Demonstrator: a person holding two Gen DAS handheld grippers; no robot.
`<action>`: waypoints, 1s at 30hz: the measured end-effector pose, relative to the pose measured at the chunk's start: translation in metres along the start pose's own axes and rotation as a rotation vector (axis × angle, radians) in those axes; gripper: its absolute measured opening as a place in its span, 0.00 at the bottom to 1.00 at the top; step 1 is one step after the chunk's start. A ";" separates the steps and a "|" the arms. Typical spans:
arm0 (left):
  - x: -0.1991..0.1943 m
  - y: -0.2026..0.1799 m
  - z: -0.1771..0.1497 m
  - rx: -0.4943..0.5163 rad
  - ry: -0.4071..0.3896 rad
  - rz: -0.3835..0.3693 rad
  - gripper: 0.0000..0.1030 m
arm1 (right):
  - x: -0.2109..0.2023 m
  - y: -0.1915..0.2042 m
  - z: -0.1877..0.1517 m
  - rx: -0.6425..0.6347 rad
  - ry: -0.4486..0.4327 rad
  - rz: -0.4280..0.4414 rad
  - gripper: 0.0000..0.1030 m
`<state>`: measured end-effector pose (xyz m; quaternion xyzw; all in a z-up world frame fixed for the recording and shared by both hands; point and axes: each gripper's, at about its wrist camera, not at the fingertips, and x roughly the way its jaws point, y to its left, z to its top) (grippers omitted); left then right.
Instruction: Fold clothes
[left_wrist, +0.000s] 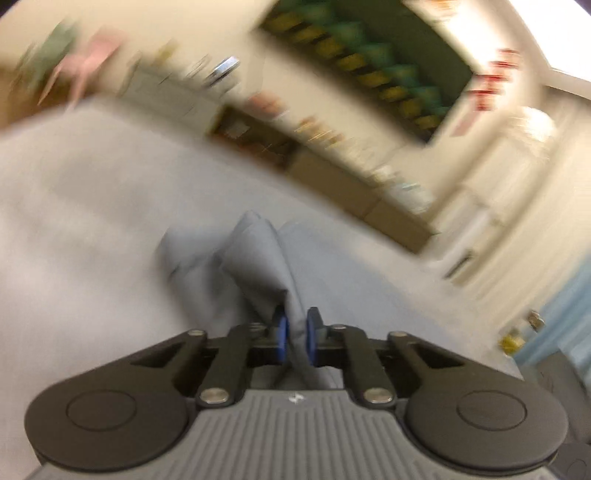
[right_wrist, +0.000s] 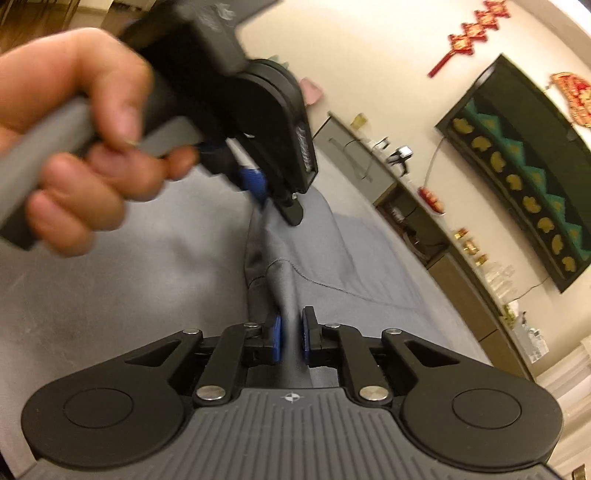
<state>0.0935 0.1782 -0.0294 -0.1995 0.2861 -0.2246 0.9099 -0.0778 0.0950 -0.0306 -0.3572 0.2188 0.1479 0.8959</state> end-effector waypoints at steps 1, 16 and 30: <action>0.001 -0.005 0.005 0.023 -0.011 -0.023 0.07 | -0.002 -0.002 -0.001 -0.003 -0.006 -0.016 0.07; 0.032 0.028 0.003 -0.082 0.115 0.145 0.28 | -0.022 -0.096 -0.017 0.372 0.002 0.303 0.40; 0.083 -0.071 -0.009 0.205 0.216 0.185 0.23 | 0.085 -0.226 -0.134 0.644 0.271 -0.106 0.35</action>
